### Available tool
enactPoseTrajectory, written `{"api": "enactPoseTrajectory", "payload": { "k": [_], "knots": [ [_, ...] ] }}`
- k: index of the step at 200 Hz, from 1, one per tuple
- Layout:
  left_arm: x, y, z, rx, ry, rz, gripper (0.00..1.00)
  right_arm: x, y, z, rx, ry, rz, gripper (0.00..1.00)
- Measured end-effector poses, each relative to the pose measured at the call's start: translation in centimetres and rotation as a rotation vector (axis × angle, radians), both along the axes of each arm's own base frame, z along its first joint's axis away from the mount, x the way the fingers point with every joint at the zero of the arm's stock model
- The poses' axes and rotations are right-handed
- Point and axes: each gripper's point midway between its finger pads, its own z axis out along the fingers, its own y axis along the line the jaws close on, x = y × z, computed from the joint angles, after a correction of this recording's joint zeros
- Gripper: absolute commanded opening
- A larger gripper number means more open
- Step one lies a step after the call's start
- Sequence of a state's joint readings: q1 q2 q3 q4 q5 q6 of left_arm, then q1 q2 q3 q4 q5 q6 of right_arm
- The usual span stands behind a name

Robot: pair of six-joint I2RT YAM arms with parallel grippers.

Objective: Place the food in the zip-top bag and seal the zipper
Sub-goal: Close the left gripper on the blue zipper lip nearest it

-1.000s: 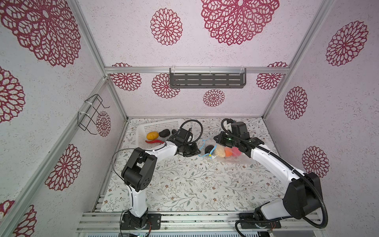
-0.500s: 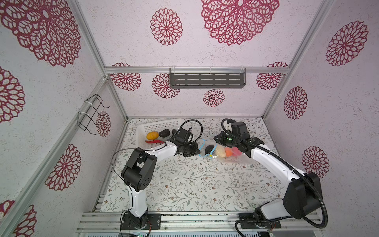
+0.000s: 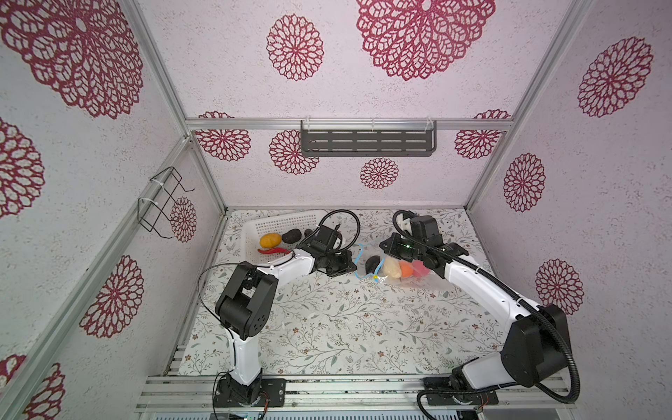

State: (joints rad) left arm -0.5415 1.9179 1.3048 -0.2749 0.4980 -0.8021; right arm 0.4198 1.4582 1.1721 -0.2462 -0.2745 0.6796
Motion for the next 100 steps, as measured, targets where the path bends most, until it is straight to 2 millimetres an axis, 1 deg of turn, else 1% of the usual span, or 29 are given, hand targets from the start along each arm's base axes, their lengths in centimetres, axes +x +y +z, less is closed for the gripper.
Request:
{"api": "enactPoseTrajectory", "payload": {
  "k": [16,42,100],
  "knots": [
    [0.2,-0.2,0.5,-0.01,-0.004,0.002,0.0,0.1,-0.2,0.0,-0.001,0.0,-0.003,0.0],
    [0.5,-0.6,2.0,-0.03,-0.018,0.004,0.0,0.1,-0.3,-0.1,-0.004,0.0,-0.005,0.0],
    [1.0,-2.1,7.5,-0.088,-0.103,-0.015,0.0,0.5,-1.0,0.5,0.002,-0.003,-0.016,0.0]
  ]
}}
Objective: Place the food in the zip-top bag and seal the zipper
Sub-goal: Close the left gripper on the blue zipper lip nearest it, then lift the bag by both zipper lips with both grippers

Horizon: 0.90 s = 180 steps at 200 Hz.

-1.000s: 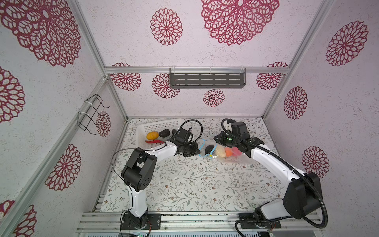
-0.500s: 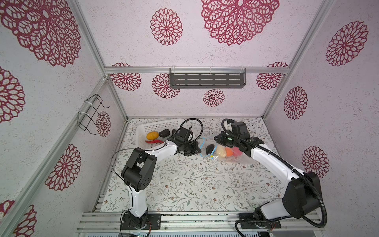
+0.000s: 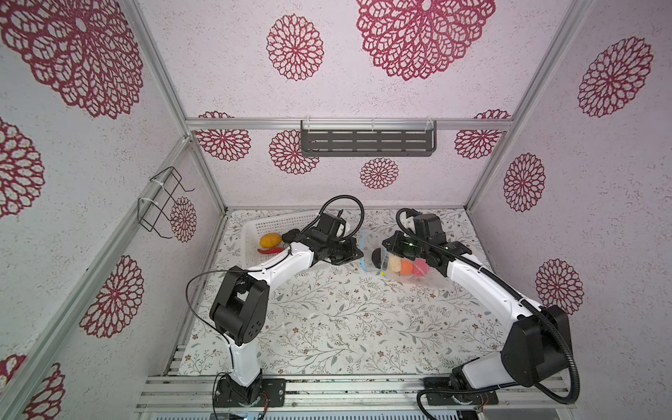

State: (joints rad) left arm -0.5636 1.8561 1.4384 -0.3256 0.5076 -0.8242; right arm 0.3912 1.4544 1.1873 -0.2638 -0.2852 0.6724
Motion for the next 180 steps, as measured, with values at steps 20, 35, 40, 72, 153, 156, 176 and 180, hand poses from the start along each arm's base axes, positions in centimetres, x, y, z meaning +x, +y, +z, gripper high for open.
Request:
{"api": "enactPoseTrajectory", "payload": {
  "k": [20,35,40,72,153,156,176,180],
  "knots": [
    [0.0,-0.6,1.3,-0.014,-0.023,-0.009,0.0,0.2,-0.3,0.4,0.0,-0.005,-0.008,0.0],
    [-0.1,-0.8,1.8,-0.018,-0.029,-0.015,0.0,0.3,-0.6,0.7,0.002,-0.012,-0.013,0.0],
    [-0.2,-0.9,1.9,-0.019,-0.03,-0.017,0.0,0.3,-0.7,0.8,0.002,-0.013,-0.015,0.0],
    [-0.5,-1.3,2.5,-0.019,-0.03,-0.025,0.0,0.2,-1.3,1.1,-0.001,-0.017,-0.024,0.0],
    [-0.2,-2.3,6.4,-0.05,-0.09,-0.034,0.0,0.3,-3.0,4.2,0.006,-0.082,-0.054,0.0],
    [-0.1,-2.4,6.5,-0.051,-0.092,-0.034,0.0,0.3,-3.0,4.4,0.006,-0.084,-0.055,0.0],
    [-0.2,-2.7,7.3,-0.059,-0.107,-0.038,0.0,0.2,-3.4,5.0,0.003,-0.1,-0.065,0.0],
    [-0.2,-2.8,7.5,-0.06,-0.109,-0.04,0.0,0.2,-3.5,5.0,0.001,-0.102,-0.066,0.0]
  ]
}}
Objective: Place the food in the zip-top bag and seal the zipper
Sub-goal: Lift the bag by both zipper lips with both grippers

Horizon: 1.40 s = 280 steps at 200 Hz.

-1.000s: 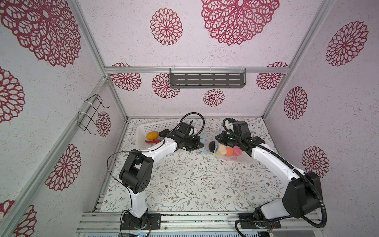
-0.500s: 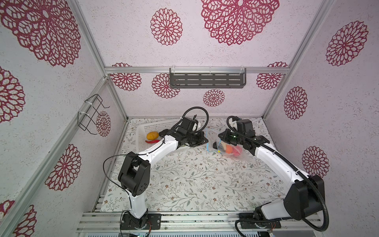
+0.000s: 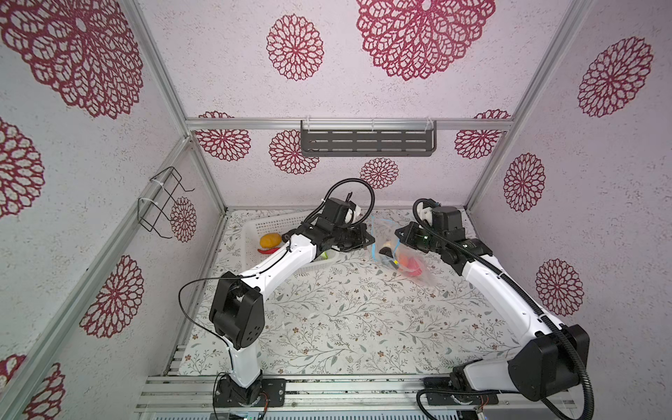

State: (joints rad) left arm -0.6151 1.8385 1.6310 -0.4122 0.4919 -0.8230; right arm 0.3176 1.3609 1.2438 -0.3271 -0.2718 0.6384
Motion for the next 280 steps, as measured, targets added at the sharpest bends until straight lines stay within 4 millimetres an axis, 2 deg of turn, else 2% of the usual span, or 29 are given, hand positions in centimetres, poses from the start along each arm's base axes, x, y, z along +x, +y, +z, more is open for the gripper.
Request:
{"api": "enactPoseTrajectory", "payload": {
  "k": [53,115,178,244,280],
  "knots": [
    [-0.2,-0.2,1.1,-0.001,-0.014,-0.003,0.0,-0.1,-0.9,0.3,-0.018,-0.002,-0.02,0.0],
    [0.1,-0.3,4.3,-0.035,-0.072,-0.002,0.0,0.2,-1.5,3.4,-0.023,-0.063,-0.036,0.0],
    [-0.1,-1.1,6.8,-0.067,-0.116,-0.016,0.0,-0.3,-3.1,4.6,-0.038,-0.092,-0.071,0.0],
    [0.3,-4.1,8.9,-0.105,-0.153,-0.062,0.0,0.2,-6.3,4.9,-0.053,-0.098,-0.149,0.0],
    [1.4,-6.1,8.6,-0.125,-0.153,-0.089,0.0,-0.3,-8.8,6.0,-0.064,-0.125,-0.206,0.0]
  ]
}}
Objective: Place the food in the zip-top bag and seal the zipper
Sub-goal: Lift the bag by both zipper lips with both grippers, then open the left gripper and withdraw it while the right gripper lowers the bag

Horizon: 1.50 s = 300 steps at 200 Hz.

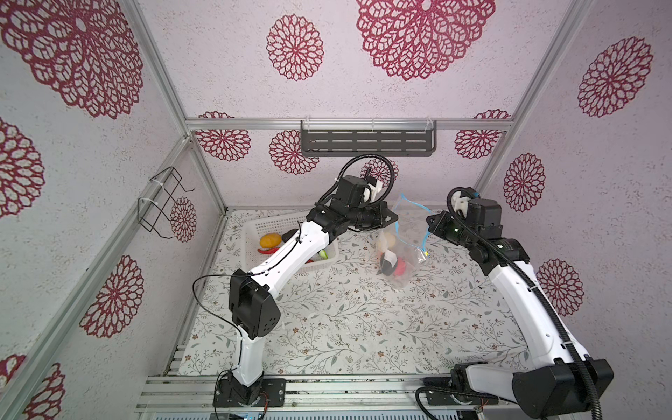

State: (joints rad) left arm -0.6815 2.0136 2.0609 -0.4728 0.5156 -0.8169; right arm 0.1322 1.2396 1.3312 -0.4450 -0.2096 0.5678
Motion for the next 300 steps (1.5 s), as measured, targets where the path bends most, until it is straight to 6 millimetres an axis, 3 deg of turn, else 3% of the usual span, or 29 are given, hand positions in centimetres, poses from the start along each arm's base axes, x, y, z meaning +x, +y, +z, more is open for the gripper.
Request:
{"api": "enactPoseTrajectory", "payload": {
  "k": [47,84,127,158,197,229,256,300],
  "knots": [
    [0.0,-1.9,-2.4,-0.025,0.069,-0.028,0.0,-0.8,-1.4,1.2,-0.001,-0.037,-0.039,0.0],
    [-0.2,-1.8,-4.9,-0.007,0.114,-0.027,0.0,-0.7,-0.8,-0.2,0.019,-0.018,-0.015,0.0],
    [-0.5,0.2,-10.1,0.032,0.207,0.015,0.0,0.0,1.5,-3.8,0.063,0.057,0.049,0.0],
    [-0.5,2.8,-12.9,0.061,0.268,0.072,0.1,0.1,4.6,-5.6,0.09,0.096,0.123,0.0],
    [-0.3,5.0,-11.2,0.051,0.23,0.119,0.29,0.0,8.5,-6.7,0.102,0.119,0.211,0.0],
    [-0.2,6.7,-9.0,0.051,0.166,0.154,0.46,-0.2,10.1,-7.7,0.102,0.145,0.243,0.0],
    [-0.4,8.2,-8.4,0.079,0.144,0.18,0.51,-0.2,10.3,-7.5,0.109,0.139,0.245,0.0],
    [-0.4,10.9,-9.1,0.157,0.143,0.233,0.57,-0.3,11.0,-7.9,0.108,0.143,0.26,0.0]
  ]
}}
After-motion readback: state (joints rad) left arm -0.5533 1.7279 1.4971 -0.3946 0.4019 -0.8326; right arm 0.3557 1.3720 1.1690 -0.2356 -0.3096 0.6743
